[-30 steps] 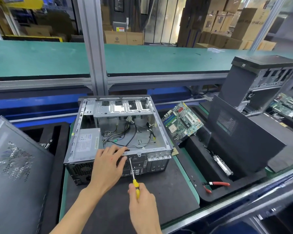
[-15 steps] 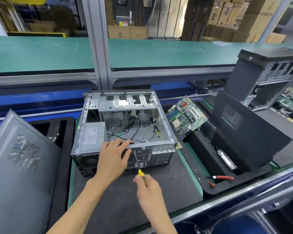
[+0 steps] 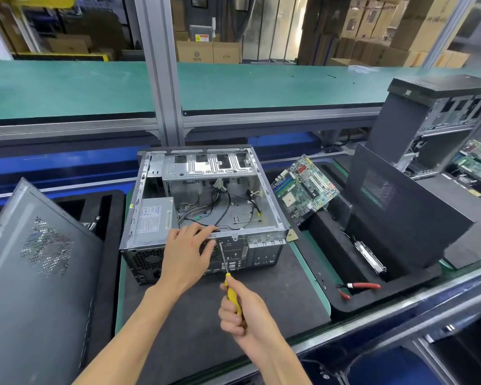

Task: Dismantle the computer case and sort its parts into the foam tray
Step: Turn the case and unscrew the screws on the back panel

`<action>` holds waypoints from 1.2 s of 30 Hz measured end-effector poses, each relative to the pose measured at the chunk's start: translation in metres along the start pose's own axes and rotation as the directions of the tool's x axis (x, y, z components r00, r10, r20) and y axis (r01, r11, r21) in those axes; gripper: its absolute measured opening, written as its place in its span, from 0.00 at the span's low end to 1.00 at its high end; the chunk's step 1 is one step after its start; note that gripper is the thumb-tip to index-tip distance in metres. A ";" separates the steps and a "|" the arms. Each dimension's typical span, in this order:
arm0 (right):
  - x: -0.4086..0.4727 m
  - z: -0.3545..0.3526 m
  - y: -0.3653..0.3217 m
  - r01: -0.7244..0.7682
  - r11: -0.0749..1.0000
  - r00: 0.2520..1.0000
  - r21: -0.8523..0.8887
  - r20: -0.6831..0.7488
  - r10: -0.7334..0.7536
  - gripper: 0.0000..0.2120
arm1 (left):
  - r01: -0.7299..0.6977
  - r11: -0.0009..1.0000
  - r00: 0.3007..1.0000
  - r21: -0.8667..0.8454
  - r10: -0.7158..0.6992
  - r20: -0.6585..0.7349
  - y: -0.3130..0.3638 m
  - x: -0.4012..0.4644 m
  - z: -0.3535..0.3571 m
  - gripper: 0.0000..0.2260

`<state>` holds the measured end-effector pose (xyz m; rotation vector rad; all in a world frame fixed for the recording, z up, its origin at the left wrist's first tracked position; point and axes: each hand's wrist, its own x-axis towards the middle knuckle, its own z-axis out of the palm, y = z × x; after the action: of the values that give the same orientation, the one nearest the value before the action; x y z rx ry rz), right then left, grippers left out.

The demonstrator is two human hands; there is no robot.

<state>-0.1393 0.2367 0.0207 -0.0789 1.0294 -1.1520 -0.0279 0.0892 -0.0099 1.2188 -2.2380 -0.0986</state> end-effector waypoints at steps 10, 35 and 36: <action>0.004 0.002 0.009 0.052 0.999 0.999 -0.006 0.000 -0.052 0.12 | 0.007 1.000 1.000 -0.007 -0.007 0.026 0.000 0.000 -0.001 0.15; -0.001 0.008 -0.001 -0.063 0.998 0.998 0.015 0.018 0.063 0.15 | -0.002 1.000 1.000 -0.003 0.003 0.004 -0.001 0.000 0.001 0.15; -0.001 0.006 -0.004 -0.106 0.990 0.994 0.093 0.047 0.102 0.16 | -0.004 1.000 1.000 -0.001 0.004 0.004 -0.001 0.000 0.001 0.15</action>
<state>-0.1381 0.2332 0.0272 0.0261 0.9297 -1.0984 -0.0276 0.0881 -0.0109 1.2142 -2.2436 -0.1004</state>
